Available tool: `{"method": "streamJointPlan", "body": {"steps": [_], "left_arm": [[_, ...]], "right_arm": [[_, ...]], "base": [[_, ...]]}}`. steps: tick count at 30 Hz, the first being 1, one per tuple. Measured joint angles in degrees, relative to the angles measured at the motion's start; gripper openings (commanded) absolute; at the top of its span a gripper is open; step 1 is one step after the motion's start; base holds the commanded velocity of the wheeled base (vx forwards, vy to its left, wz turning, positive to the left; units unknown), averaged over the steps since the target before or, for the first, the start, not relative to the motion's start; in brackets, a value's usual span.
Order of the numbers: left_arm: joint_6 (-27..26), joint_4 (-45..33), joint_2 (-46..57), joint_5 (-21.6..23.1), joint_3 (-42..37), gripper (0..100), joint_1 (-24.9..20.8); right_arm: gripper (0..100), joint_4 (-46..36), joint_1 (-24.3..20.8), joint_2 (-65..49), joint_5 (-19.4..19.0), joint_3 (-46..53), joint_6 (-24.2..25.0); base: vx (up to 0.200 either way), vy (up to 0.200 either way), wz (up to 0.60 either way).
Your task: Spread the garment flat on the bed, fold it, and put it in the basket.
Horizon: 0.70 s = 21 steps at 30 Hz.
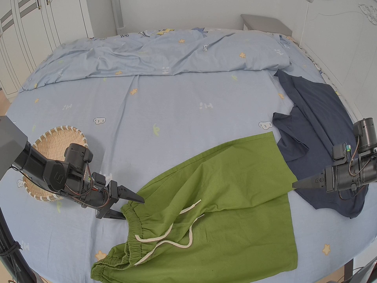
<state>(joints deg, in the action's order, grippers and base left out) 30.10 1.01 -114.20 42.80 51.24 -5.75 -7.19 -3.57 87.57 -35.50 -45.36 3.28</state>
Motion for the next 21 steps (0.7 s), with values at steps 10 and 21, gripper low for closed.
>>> {"method": "streamJointPlan", "body": {"steps": [10, 21], "left_arm": [[-0.4, 0.1, -0.8, -0.2, 0.7, 0, 0.2], [-0.3, 0.4, 0.5, -3.1, 5.6, 0, 0.8]], "right_arm": [[100, -0.1, -0.1, 0.5, 0.0, 0.0, 0.0], [100, 1.5, 0.3, 1.0, 0.1, -1.8, 0.0]], "base": [[0.0, 0.0, 0.0], [0.0, 0.0, 0.0]]}}
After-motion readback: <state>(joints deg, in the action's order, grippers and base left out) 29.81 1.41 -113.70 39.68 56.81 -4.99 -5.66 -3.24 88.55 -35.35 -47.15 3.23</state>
